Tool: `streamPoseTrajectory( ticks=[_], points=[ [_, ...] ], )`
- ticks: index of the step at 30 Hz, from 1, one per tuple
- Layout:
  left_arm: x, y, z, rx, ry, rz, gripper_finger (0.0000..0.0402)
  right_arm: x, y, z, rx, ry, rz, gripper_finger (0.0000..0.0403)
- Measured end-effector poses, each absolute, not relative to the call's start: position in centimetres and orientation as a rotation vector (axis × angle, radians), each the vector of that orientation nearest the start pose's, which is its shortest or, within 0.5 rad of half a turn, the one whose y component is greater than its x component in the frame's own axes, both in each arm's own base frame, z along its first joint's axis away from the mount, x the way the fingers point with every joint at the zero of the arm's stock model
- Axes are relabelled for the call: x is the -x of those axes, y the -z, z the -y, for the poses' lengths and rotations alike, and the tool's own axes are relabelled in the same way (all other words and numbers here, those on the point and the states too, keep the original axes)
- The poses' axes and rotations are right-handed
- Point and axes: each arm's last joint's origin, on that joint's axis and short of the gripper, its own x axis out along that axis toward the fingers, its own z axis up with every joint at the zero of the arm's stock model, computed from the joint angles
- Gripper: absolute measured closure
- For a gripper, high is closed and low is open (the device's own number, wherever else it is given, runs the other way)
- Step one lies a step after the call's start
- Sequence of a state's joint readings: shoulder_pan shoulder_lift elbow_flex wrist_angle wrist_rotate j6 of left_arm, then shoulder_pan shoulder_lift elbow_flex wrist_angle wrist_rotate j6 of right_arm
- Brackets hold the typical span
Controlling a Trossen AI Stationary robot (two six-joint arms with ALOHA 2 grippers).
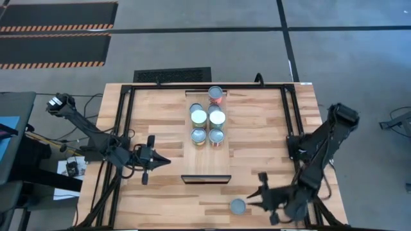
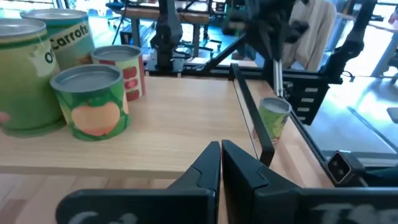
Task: Pick and place cans onto a shelf
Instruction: Put the big green can on the shelf aligned with the other big white can
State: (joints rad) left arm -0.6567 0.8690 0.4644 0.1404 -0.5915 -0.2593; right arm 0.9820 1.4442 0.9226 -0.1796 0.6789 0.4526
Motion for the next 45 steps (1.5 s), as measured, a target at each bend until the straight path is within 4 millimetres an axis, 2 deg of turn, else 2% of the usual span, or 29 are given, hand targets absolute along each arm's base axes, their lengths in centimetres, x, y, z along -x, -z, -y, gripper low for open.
streamPoseTrajectory(
  ticks=[5,10,13,19,24,28,34,39,45],
  points=[
    [-15.5,-24.4,9.9,0.119,0.037,-0.199,0.0397,-19.8,-22.7,-26.6,0.133,-0.175,-0.663,0.0227],
    [-15.3,-24.6,9.9,0.14,0.054,-0.19,0.0397,-21.1,-21.8,-28.6,0.2,-0.184,-0.797,0.0213],
    [-15.2,-24.6,10.0,0.149,0.061,-0.193,0.0397,-21.8,-21.8,-29.5,0.243,-0.172,-0.847,0.0222],
    [-14.9,-24.6,10.4,0.163,0.085,-0.195,0.0397,-23.0,-21.2,-29.9,0.31,-0.174,-0.944,0.0248],
    [-14.7,-24.6,10.7,0.177,0.075,-0.19,0.0397,-24.4,-19.8,-29.4,0.327,-0.197,-1.014,0.0268],
    [-14.6,-24.7,10.7,0.193,0.047,-0.177,0.0397,-25.4,-19.7,-28.8,0.3,-0.225,-1.042,0.0299],
    [-14.6,-24.7,10.6,0.182,0.011,-0.168,0.0397,-26.9,-21.0,-28.4,0.314,-0.321,-1.01,0.0387],
    [-14.6,-24.7,10.6,0.182,0.01,-0.168,0.0397,-29.4,-23.7,-28.3,0.295,-0.347,-0.926,0.038],
    [-14.6,-24.7,10.6,0.174,0.011,-0.169,0.0397,-33.7,-26.1,-28.0,0.298,-0.333,-0.838,0.0389]
  ],
)
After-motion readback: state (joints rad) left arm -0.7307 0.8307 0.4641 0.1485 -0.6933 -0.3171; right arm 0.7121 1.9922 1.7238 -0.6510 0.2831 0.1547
